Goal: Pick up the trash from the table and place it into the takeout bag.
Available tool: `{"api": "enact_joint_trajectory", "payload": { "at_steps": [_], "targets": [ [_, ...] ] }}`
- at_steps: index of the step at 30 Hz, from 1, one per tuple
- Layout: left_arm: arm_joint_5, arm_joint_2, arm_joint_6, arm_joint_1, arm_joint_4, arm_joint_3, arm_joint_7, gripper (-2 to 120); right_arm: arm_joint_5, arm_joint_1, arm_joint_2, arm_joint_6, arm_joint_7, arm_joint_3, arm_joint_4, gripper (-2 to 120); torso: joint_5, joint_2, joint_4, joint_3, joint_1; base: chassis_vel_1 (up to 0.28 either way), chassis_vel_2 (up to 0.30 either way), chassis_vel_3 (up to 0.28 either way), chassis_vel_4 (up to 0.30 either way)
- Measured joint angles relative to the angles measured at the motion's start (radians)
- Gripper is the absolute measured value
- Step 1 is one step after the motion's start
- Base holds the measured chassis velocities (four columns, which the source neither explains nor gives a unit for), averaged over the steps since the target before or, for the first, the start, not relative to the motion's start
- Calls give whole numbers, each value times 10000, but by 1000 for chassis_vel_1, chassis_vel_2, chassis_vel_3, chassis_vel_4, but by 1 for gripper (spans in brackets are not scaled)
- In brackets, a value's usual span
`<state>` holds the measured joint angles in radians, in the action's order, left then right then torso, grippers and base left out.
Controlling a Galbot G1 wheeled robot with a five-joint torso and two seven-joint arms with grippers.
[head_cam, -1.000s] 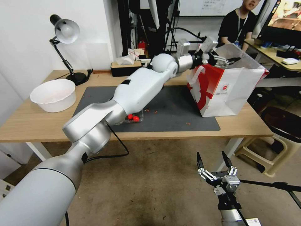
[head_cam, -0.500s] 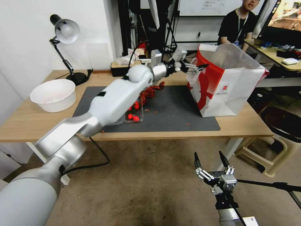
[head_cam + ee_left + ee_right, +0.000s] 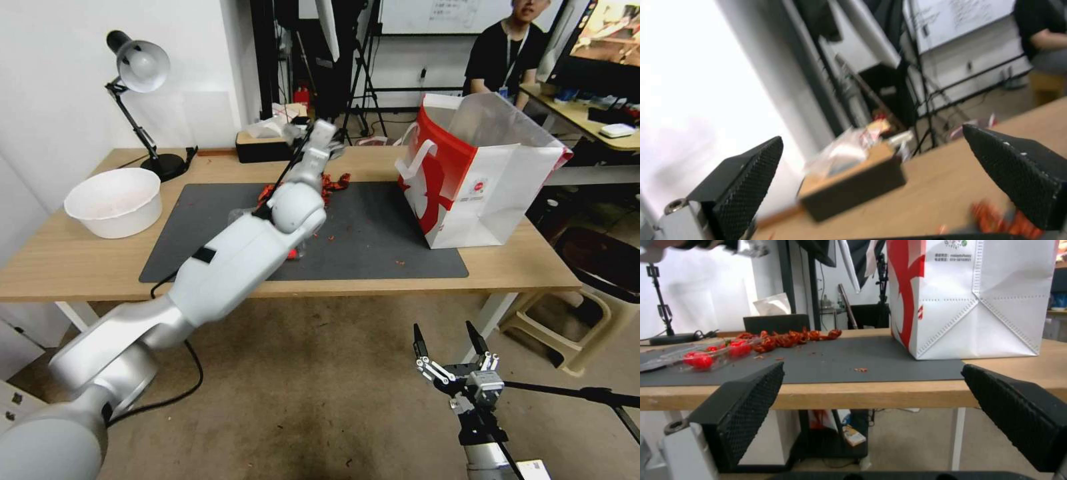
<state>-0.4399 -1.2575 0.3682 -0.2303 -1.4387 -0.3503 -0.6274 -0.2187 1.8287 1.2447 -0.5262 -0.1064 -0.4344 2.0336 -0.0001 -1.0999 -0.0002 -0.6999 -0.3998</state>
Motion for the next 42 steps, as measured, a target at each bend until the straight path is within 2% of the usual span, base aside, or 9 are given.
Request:
{"api": "enact_joint_trajectory", "payload": {
  "at_steps": [2, 5, 7, 9, 13, 21, 30, 36, 42],
  "targets": [
    [71, 124, 181, -251, -233, 208, -137, 100, 4, 13, -8, 9, 0, -1, 26, 100, -1, 0, 0, 0, 0, 0, 0, 0, 0],
    [75, 791, 364, -1624, -1260, 1310, -224, 100, 97, 40, 4, 29, -1, 49, 44, 100, 1, -1, 4, 0, 0, 0, 0, 0, 0],
    [159, 1029, 329, -2136, -1578, 1664, -189, 100, 125, 51, 9, 29, -1, 68, 35, 100, -6, 0, 4, -1, -2, 0, 0, 0, 0],
    [338, 1488, 194, -3202, -2340, 2372, -74, 100, 169, 48, 15, 33, -2, 97, 14, 100, -3, -1, 5, -1, -1, 0, 0, 0, 0],
    [493, 1843, 31, -4525, -3182, 3219, 121, 100, 191, 17, 88, 37, 1, 151, 13, 100, 1, -1, 0, 0, -1, 0, 0, 0, 0],
    [1303, 2269, -782, -7162, -4474, 4820, 325, 100, 199, -16, 85, 38, 22, 188, 75, 100, 1, -2, 0, 1, -1, 0, 0, 0, 0],
    [1724, 2055, -1469, -9917, -5803, 6226, 324, 100, 181, -90, -1, 39, 42, 213, 183, 100, 2, -2, 5, 0, 0, 0, 0, 0, 0],
    [1845, 1723, -1867, -10908, -6137, 6739, 449, 100, 125, -197, -87, 88, 44, 236, 213, 100, 1, -2, 2, 0, 0, 0, 0, 0, 0],
    [1802, 1308, -2693, -11889, -6445, 7339, 810, 100, -7, -305, -222, 149, 52, 250, 206, 100, 1, -2, 0, 0, 0, 0, 0, 0, 0]
  ]
}}
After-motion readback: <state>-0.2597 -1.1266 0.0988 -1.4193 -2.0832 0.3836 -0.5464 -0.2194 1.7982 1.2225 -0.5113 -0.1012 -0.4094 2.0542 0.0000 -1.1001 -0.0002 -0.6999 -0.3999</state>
